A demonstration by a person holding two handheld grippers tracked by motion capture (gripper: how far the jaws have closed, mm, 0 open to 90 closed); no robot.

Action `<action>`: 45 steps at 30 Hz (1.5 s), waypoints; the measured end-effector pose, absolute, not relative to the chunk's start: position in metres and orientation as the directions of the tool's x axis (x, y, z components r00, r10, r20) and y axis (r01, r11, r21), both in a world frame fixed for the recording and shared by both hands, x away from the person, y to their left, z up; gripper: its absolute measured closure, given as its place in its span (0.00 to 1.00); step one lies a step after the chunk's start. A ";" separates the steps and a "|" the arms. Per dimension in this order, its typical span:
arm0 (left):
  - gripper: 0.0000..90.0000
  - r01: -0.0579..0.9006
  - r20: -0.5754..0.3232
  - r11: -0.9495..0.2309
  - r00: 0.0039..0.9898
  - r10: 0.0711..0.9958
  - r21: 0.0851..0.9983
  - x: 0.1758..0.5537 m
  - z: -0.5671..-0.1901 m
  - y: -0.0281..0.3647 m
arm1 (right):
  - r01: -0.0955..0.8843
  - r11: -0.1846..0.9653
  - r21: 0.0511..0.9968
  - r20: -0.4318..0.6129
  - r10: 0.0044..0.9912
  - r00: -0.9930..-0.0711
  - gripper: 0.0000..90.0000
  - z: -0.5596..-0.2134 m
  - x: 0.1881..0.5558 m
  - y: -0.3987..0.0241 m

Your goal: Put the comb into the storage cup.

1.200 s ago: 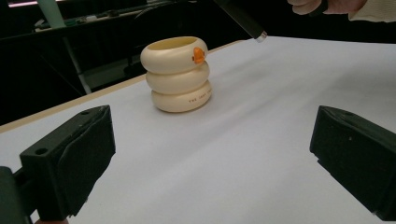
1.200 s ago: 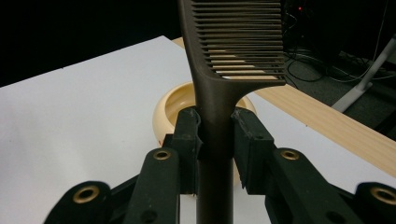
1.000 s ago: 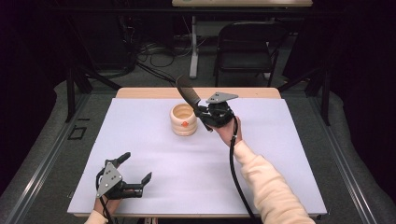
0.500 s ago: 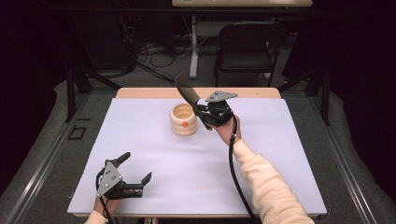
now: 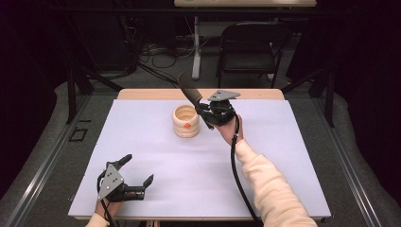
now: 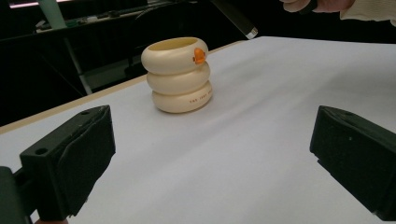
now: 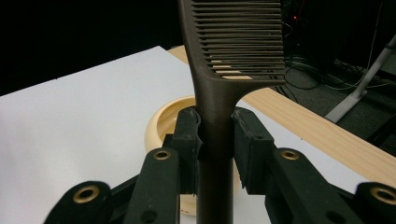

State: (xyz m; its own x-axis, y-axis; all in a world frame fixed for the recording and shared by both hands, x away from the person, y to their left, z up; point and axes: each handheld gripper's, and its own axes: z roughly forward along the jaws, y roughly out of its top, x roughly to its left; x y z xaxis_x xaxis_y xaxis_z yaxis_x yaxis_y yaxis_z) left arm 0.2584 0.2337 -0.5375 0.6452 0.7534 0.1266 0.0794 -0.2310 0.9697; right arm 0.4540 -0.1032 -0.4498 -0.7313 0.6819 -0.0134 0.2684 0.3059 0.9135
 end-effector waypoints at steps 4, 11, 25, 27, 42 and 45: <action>0.00 0.081 0.124 -0.229 0.644 0.755 0.970 0.259 -0.538 0.234 | 0.267 0.306 0.914 -0.015 0.682 -0.731 0.80 -0.450 0.455 -0.102; 0.00 0.076 0.129 -0.231 0.643 0.755 0.970 0.258 -0.537 0.234 | 0.261 0.302 0.917 -0.016 0.681 -0.732 0.80 -0.449 0.459 -0.100; 0.00 0.079 0.128 -0.231 0.643 0.755 0.970 0.258 -0.537 0.234 | 0.233 0.278 0.932 -0.018 0.675 -0.738 0.80 -0.442 0.463 -0.097; 0.00 0.077 0.129 -0.232 0.643 0.755 0.970 0.258 -0.537 0.234 | 0.230 0.282 0.931 -0.021 0.671 -0.741 0.80 -0.442 0.464 -0.096; 0.00 0.078 0.130 -0.233 0.644 0.754 0.969 0.258 -0.538 0.234 | 0.204 0.265 0.943 -0.028 0.670 -0.741 0.80 -0.436 0.471 -0.089; 0.00 0.077 0.128 -0.231 0.644 0.754 0.970 0.258 -0.538 0.233 | 0.200 0.261 0.944 -0.029 0.671 -0.741 0.80 -0.436 0.472 -0.087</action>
